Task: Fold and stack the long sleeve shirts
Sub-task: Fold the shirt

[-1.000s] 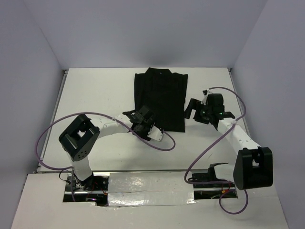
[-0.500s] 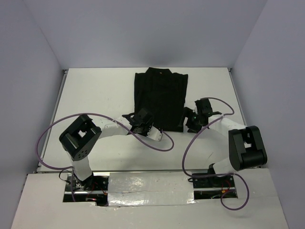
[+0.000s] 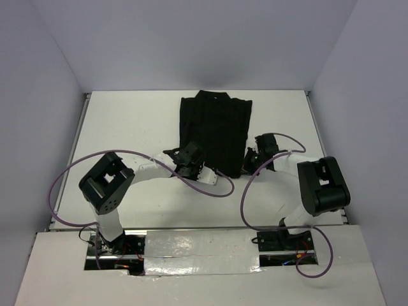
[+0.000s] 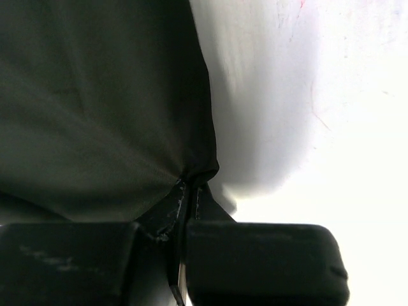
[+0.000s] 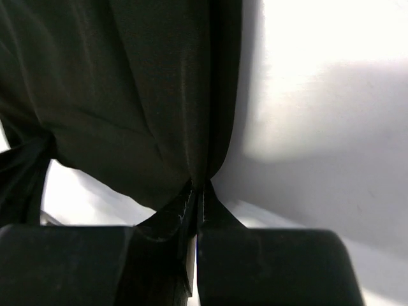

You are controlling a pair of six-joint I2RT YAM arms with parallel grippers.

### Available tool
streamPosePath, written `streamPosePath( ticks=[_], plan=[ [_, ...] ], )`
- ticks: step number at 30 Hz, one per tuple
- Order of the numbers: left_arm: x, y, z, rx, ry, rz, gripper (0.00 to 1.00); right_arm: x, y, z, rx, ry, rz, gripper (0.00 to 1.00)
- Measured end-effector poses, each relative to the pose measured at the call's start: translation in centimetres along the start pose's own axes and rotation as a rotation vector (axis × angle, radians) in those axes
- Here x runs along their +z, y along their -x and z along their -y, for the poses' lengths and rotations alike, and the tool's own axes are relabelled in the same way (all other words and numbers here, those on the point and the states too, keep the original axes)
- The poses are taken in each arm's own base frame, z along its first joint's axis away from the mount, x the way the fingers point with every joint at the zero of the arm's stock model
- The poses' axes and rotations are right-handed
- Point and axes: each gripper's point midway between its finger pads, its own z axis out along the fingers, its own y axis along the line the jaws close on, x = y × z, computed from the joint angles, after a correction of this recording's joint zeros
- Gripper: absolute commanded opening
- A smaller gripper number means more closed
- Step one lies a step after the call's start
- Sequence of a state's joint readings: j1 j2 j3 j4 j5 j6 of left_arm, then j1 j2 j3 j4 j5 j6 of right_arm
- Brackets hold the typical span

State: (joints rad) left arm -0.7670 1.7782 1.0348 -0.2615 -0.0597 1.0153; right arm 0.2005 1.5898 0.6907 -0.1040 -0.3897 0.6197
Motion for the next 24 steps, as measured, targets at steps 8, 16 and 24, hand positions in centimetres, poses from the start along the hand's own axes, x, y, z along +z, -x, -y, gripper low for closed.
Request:
streamPosePath(
  ticks=[8,16,24],
  plan=[
    [-3.0,0.7,1.5,-0.092,-0.108,0.048,0.00,-3.6,-2.4,-1.2,-0.103,-0.019,-0.029,0.00],
    [-11.5,2.4,6.2,-0.107,-0.265,0.106,0.00,-8.8,-9.1,-3.9,-0.256,-0.004,-0.131,0.00],
    [-20.1,5.4,9.6,-0.058,-0.414,0.225,0.00,-16.1,-14.3,-6.6,-0.307,0.059,-0.222,0.00]
  ],
)
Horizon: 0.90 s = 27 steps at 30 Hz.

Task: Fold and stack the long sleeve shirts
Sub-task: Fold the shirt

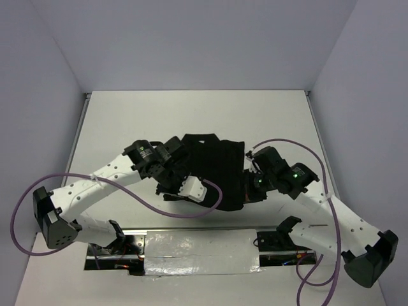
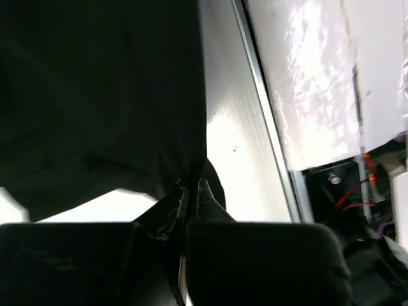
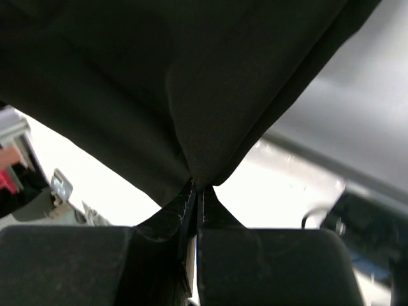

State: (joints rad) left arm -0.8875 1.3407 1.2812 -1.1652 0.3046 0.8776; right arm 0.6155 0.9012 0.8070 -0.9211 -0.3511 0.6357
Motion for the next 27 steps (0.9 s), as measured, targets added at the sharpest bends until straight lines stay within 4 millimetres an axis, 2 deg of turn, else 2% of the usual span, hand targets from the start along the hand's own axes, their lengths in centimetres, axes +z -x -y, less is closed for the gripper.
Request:
streamPosePath(
  ticks=[3,6,9,11,14,16,19,21,24,27],
  plan=[
    [-2.6,1.8,-0.2,-0.023,0.028,0.040,0.00,-2.6,-0.1,-1.5,-0.010,0.003,-0.011,0.00],
    [-4.6,2.6,-1.0,-0.061,0.060,0.063,0.00,-4.8,1.2,-2.7,-0.024,-0.001,0.034,0.00],
    [-5.8,2.4,-3.6,-0.180,0.075,0.081,0.00,-5.3,3.5,-2.6,-0.004,-0.019,0.078,0.00],
    [-6.0,1.7,-7.1,-0.286,0.098,0.100,0.00,-4.8,5.2,-1.8,0.024,-0.030,0.088,0.00],
    [-5.5,-0.2,-11.7,-0.416,0.126,0.109,0.00,-3.4,9.3,-0.3,0.076,-0.040,0.124,0.00],
    [-4.8,-1.5,-13.8,-0.471,0.141,0.105,0.00,-2.4,12.0,0.4,0.088,-0.046,0.138,0.00],
    [-3.9,-3.4,-15.7,-0.542,0.145,0.086,0.00,-1.3,15.9,1.0,0.078,-0.050,0.162,0.00],
    [-3.3,-4.4,-16.5,-0.575,0.150,0.082,0.00,-0.5,17.8,1.4,0.072,-0.049,0.168,0.00],
    [-2.8,-5.6,-17.7,-0.611,0.172,0.084,0.00,1.1,19.9,2.1,0.073,-0.043,0.157,0.00],
    [-2.4,-6.8,-18.8,-0.630,0.200,0.094,0.00,3.0,21.3,3.0,0.088,-0.037,0.137,0.00]
  ],
)
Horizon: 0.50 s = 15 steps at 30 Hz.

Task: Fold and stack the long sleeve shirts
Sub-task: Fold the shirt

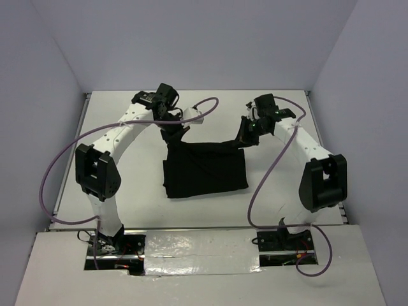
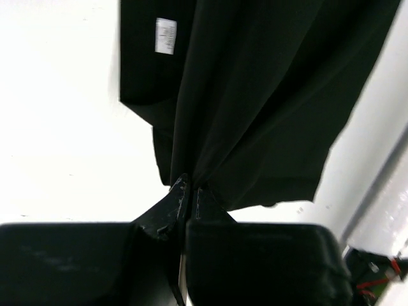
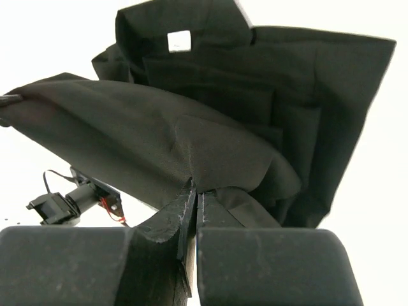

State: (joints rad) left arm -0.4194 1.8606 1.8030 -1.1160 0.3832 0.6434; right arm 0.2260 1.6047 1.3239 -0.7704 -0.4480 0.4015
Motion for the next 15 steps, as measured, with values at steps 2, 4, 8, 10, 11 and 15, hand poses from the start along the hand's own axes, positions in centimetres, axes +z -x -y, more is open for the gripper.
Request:
streamPosePath(
  ticks=[2,4,8,10,11,15],
  plan=[
    [0.5,-0.3,-0.8,-0.016,0.011,0.006,0.06,1.0,0.4,0.2,0.009,0.012,-0.013,0.00],
    [1.3,-0.8,-1.5,-0.040,0.016,0.004,0.10,1.8,1.0,0.3,0.018,0.020,-0.019,0.00],
    [3.4,-1.9,-2.7,-0.077,0.015,-0.019,0.18,3.6,2.7,0.6,0.038,0.019,-0.025,0.00],
    [4.2,-2.3,-3.5,-0.100,0.024,-0.026,0.22,4.7,3.3,1.0,0.053,0.013,-0.037,0.00],
    [4.5,-2.6,-3.9,-0.112,0.031,-0.029,0.29,5.3,3.6,1.3,0.058,0.005,-0.042,0.03],
    [4.8,-5.0,-6.0,-0.189,0.076,-0.083,0.55,7.1,4.9,3.7,0.094,-0.068,-0.037,0.42]
  ],
)
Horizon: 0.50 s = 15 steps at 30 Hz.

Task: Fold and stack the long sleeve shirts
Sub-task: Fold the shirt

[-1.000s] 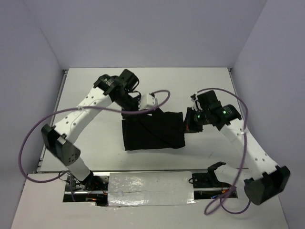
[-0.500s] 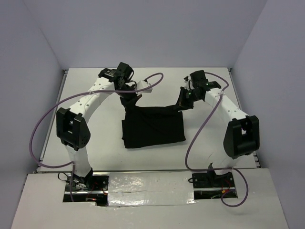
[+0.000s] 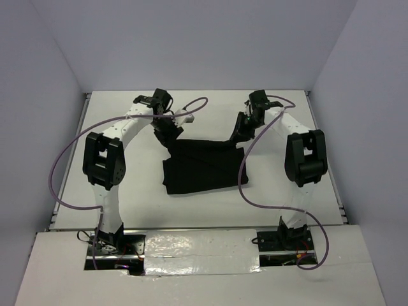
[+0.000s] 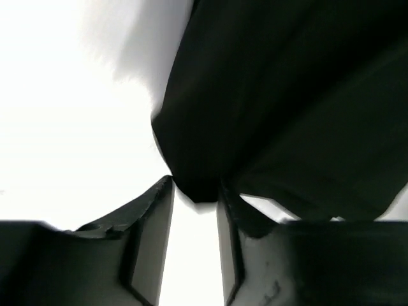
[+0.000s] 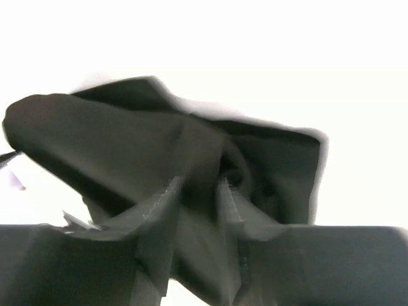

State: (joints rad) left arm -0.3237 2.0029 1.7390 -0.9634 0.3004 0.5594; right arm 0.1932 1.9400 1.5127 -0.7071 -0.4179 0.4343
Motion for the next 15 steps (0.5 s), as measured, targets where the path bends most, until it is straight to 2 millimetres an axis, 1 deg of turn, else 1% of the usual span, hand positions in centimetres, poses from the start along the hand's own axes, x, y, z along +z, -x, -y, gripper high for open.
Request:
streamPosePath(
  ticks=[1,3,5,7,10,11,12,13,14,15],
  plan=[
    [0.2,-0.5,-0.7,-0.028,0.012,-0.011,0.66,0.4,0.4,0.6,0.012,-0.018,0.005,0.44],
    [0.5,-1.4,-1.8,-0.082,0.026,-0.021,0.69,1.3,1.7,1.7,0.019,-0.046,0.019,0.47],
    [0.7,-2.0,-2.9,-0.145,0.028,-0.025,0.70,2.1,3.1,2.2,0.018,-0.060,0.035,0.48],
    [0.7,-2.2,-4.2,-0.216,0.020,0.003,0.70,2.5,4.8,2.5,-0.008,-0.068,0.069,0.50],
    [-0.4,-2.9,-5.1,-0.347,-0.020,0.069,0.70,2.0,6.0,2.4,-0.082,-0.071,0.113,0.51],
    [-0.6,-3.2,-5.0,-0.365,-0.029,0.094,0.70,1.7,6.2,2.4,-0.113,-0.066,0.135,0.51],
    [-1.0,-4.1,-4.5,-0.405,-0.050,0.107,0.70,1.3,5.8,2.4,-0.139,-0.062,0.148,0.51],
    [-1.3,-5.0,-3.4,-0.437,-0.076,0.105,0.70,0.7,5.3,2.4,-0.158,-0.061,0.153,0.51],
    [-1.4,-6.0,-1.8,-0.466,-0.109,0.103,0.71,0.2,4.6,2.4,-0.185,-0.049,0.166,0.51],
    [-1.6,-6.5,-0.3,-0.485,-0.146,0.093,0.72,-0.4,3.5,2.4,-0.204,-0.046,0.165,0.51]
  ],
)
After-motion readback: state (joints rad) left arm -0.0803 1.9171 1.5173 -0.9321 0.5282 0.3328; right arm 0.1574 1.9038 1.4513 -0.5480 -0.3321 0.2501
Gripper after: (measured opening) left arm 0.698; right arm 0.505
